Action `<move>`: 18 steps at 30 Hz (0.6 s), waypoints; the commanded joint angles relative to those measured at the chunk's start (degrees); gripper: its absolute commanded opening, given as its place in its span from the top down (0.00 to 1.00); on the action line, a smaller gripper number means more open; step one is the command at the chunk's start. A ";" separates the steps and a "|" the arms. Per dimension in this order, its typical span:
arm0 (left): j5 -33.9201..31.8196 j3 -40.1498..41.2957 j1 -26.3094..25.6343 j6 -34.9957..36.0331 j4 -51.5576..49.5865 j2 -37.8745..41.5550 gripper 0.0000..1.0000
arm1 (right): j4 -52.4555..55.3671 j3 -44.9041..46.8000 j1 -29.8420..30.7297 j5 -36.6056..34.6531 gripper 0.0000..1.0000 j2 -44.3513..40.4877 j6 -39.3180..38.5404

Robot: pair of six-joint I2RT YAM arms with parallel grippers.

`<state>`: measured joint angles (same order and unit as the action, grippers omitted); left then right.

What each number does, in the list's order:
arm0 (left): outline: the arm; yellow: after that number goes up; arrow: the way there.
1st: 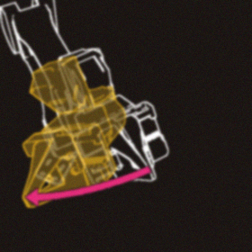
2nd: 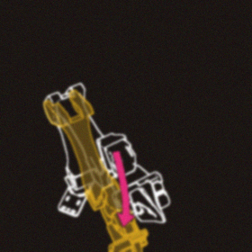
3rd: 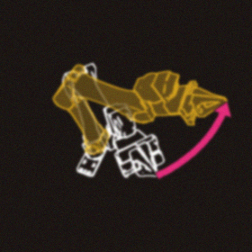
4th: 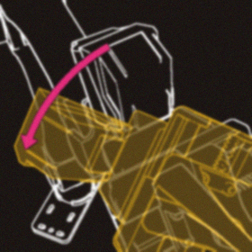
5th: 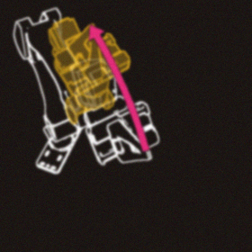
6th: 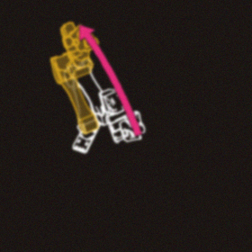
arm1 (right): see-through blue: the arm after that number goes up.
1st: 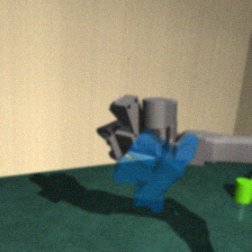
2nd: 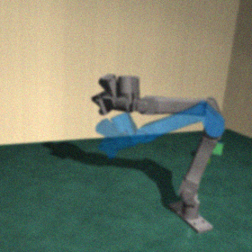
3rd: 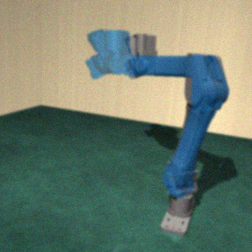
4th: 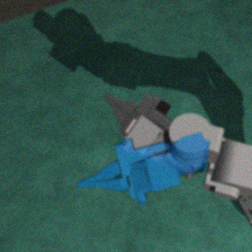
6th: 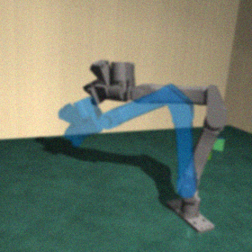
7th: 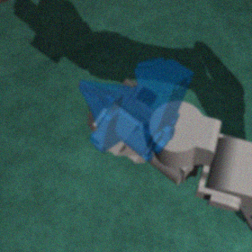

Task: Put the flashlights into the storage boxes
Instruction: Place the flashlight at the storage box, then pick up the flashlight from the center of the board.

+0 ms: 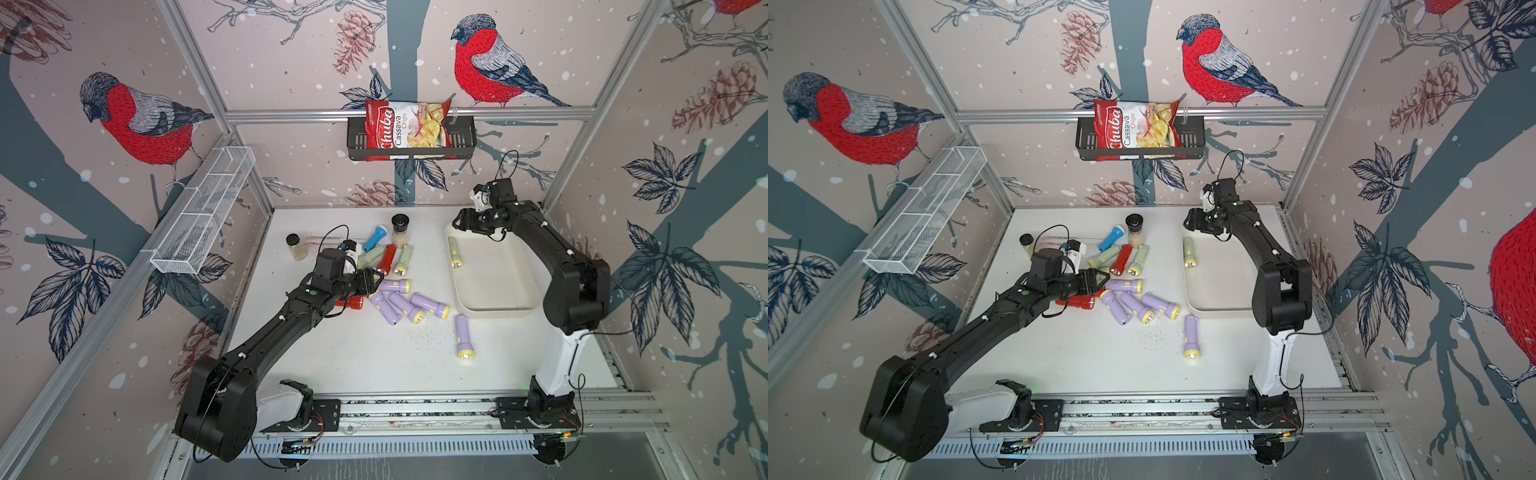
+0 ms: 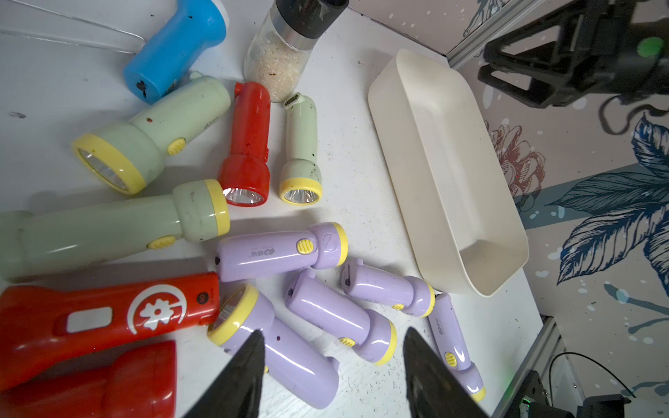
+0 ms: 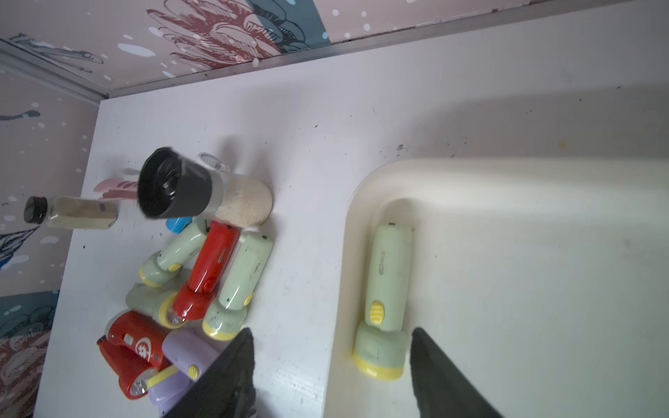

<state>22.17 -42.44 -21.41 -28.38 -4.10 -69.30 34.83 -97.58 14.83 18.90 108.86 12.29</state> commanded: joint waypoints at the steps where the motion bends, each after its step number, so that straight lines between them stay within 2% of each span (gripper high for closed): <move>1: -0.06 2.37 -0.59 -1.52 3.31 2.56 0.40 | -1.96 7.06 1.91 -5.31 0.32 -7.49 1.47; 8: -4.31 8.13 -5.14 -3.62 5.76 8.25 0.41 | -7.38 27.64 8.43 -10.11 0.33 -26.23 8.27; 14: -11.71 8.51 -12.97 -3.52 1.88 8.68 0.41 | -6.66 40.71 13.28 -12.38 0.35 -39.11 14.10; 18: -15.51 8.68 -19.31 -4.37 0.30 8.06 0.41 | -4.43 46.96 19.01 -14.77 0.35 -46.77 18.08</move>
<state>11.00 -34.04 -38.11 -31.77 -2.87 -60.90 29.30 -53.08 31.55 7.18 65.23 25.85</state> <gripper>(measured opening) 0.592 0.651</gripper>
